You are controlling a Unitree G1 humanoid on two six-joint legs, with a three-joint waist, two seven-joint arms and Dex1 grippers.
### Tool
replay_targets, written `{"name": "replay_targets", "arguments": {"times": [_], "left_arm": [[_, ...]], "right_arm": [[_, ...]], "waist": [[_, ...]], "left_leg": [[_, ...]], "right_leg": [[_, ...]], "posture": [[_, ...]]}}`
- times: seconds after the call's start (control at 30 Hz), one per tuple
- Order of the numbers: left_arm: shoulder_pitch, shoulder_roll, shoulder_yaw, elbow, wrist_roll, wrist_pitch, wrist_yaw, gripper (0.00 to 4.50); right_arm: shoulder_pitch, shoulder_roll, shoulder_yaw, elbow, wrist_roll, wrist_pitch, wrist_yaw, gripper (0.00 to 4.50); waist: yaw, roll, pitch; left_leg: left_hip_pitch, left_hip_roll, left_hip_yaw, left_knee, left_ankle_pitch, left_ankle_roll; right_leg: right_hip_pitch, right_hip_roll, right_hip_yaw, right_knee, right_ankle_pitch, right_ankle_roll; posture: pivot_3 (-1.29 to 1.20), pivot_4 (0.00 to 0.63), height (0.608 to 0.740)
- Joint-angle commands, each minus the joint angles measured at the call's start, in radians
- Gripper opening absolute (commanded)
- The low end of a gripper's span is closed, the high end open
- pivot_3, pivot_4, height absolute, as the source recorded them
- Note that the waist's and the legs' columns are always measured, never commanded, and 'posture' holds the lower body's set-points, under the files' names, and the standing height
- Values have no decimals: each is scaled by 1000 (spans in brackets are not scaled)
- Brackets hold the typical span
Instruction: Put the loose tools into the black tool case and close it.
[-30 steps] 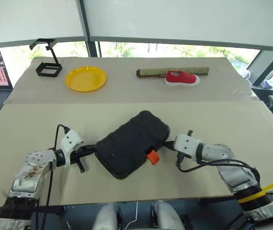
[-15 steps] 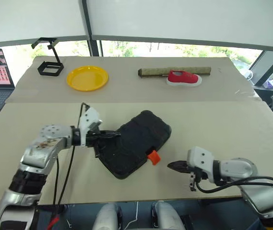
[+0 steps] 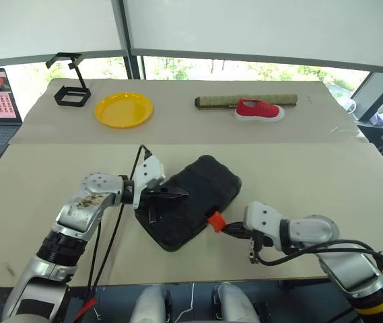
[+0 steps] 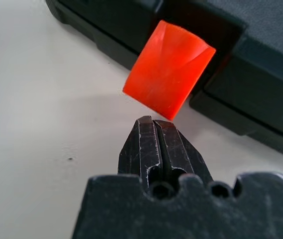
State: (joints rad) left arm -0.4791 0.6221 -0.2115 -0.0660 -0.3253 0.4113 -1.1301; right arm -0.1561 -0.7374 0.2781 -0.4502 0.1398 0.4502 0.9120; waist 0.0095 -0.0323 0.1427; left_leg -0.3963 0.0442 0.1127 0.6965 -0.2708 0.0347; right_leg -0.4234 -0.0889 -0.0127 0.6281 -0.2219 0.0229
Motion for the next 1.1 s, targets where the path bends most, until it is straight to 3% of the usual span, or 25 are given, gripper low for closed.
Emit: {"name": "replay_targets", "arguments": {"times": [0.03, 0.33, 0.6, 0.7, 0.93, 1.1], "left_arm": [[25, 2, -24, 7, 24, -3, -5, 0], [45, -16, -49, 17, 45, -16, 6, 0], [56, -34, -64, 45, 67, -31, 12, 0], [57, -41, -67, 61, 76, -38, 14, 0], [50, -44, -64, 99, 92, -59, 9, 0], [43, -45, -65, 116, 98, -67, 3, 0]], "right_arm": [[-51, 13, 13, -4, 0, 13, 8, 22], [-156, 48, 82, 48, -30, 62, 19, 22], [-204, 139, 94, 100, -67, 187, -59, 22], [-178, 129, 90, 100, -92, 167, -72, 22], [-25, 56, -38, -36, 21, 142, -10, 22], [-10, 58, -51, -51, 45, 143, -21, 22]], "waist": [[0, 0, 0], [-4, 0, 0], [-10, 0, -1], [-15, 1, -2], [-6, 4, -5], [-6, 6, -7]], "left_leg": [[0, 0, 0, 0, 0, 0], [1, 0, 0, 0, 0, 0], [3, 1, 0, 0, 0, 0], [6, 2, 0, 0, 1, -1], [6, 2, 0, -1, 1, -1], [7, 1, 1, -1, 1, -1]], "right_leg": [[0, 0, 0, 0, 0, 0], [0, 0, 0, 1, 0, 0], [2, 0, 1, 1, 0, -1], [4, 1, 1, 2, 1, -2], [4, 0, 1, 2, 1, -1], [4, 0, 2, 2, 0, -1]], "posture": [[0, 150, 740], [0, 150, 740], [0, 150, 740], [0, 150, 740], [0, 150, 740], [0, 150, 740]]}}
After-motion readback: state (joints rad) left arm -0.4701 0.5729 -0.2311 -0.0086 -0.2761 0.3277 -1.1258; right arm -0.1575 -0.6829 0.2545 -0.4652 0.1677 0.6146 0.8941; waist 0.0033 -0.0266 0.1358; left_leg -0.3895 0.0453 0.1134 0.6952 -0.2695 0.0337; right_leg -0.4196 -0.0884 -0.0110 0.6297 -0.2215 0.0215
